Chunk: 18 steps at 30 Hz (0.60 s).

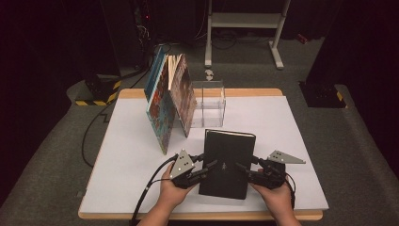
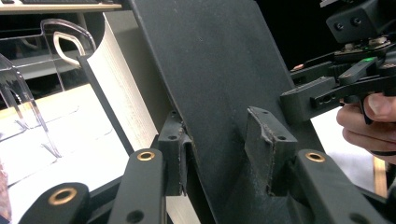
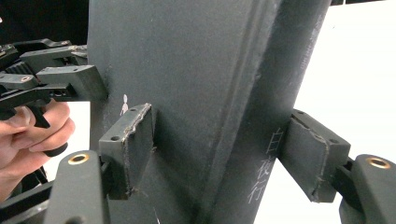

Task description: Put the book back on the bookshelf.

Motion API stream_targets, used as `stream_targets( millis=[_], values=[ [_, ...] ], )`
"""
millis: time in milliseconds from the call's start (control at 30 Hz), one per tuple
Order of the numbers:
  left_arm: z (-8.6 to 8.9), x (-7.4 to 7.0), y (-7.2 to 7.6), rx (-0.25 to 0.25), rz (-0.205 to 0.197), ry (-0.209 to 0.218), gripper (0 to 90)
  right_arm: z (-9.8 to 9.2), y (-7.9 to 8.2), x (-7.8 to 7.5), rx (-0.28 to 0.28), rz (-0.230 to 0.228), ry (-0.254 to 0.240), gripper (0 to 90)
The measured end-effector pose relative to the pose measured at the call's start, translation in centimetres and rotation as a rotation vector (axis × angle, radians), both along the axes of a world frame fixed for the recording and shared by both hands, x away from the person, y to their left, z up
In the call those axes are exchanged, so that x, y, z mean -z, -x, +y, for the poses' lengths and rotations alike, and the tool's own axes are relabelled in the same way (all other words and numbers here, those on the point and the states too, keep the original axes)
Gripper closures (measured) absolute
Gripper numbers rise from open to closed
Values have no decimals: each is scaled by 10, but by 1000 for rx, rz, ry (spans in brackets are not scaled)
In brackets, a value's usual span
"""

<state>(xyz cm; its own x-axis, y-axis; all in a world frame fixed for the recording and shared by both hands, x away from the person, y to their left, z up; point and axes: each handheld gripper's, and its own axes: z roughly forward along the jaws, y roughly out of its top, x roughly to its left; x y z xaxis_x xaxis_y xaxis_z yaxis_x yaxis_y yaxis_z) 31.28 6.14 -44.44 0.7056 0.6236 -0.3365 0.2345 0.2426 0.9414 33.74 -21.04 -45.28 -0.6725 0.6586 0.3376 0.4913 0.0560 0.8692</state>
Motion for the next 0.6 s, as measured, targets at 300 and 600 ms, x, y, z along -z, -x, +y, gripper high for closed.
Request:
stream_targets(
  millis=[300,600],
  values=[
    [-2,-5,-1,-18,-14,6,612,2,2,-7,12,-48,20,319],
    [0,-8,-5,-36,-23,4,621,6,2,-14,24,-85,44,345]
  ],
)
